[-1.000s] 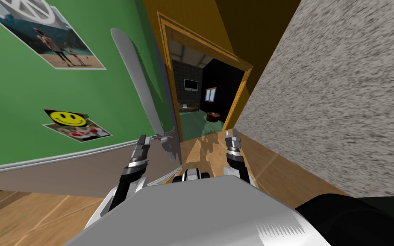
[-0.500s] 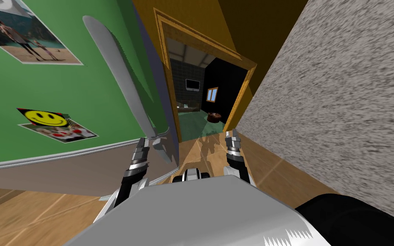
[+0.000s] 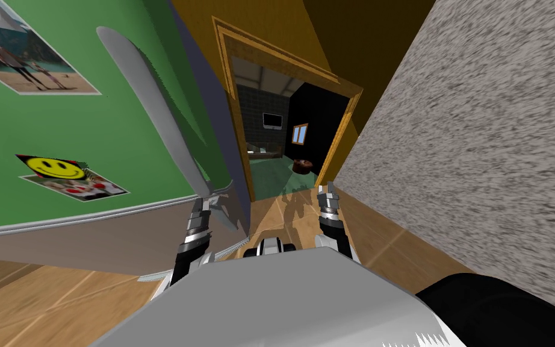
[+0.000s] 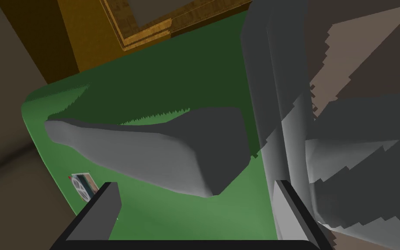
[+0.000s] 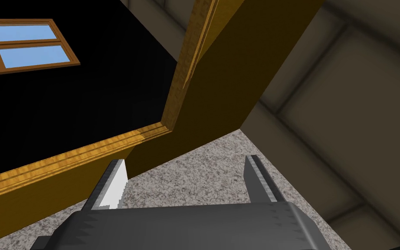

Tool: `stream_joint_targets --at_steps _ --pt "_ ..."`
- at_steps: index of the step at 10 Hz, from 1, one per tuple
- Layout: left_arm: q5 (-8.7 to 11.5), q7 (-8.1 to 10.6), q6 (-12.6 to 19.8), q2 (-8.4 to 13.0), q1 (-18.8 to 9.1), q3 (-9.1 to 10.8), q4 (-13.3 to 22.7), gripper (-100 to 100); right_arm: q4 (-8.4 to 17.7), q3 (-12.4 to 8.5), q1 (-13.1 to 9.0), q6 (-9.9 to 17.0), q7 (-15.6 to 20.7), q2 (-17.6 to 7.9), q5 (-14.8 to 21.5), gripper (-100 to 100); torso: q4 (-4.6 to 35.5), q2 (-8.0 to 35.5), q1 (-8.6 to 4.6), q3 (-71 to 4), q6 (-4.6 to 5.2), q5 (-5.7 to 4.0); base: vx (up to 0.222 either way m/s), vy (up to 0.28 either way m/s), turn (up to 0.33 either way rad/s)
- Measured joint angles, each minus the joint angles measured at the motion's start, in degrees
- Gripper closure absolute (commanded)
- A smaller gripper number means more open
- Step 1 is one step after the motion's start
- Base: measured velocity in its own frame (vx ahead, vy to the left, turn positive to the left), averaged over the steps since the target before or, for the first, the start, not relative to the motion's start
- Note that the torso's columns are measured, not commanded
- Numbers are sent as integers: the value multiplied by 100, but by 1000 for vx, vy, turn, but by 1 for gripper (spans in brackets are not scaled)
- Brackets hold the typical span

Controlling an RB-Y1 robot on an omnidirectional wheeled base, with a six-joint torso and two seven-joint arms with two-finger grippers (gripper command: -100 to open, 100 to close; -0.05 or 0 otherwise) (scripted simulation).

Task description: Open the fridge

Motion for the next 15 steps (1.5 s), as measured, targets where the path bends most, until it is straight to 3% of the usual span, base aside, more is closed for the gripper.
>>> stream_joint_targets --at_steps 4,5,8,9,15 --pt "38 25 406 50 60 47 -432 -100 0 0 0 0 0 0 0 0 20 4 -10 -1 -3 -21 32 -4 4" --pt "39 26 431 50 65 49 -444 100 0 0 0 0 0 0 0 0 15 4 -10 -1 -4 -16 -19 0 -12" --pt "16 18 129 22 28 19 -123 100 0 0 -1 0 0 0 0 0 19 28 -19 15 -12 -17 -30 8 -2" --pt "14 17 101 20 28 17 -110 -100 0 0 0 0 0 0 0 0 16 21 -23 11 -12 -16 0 -12 4" --pt "-13 79 555 664 280 216 -390 -100 0 0 0 0 0 0 0 0 10 8 -10 3 -13 -10 11 -34 9"
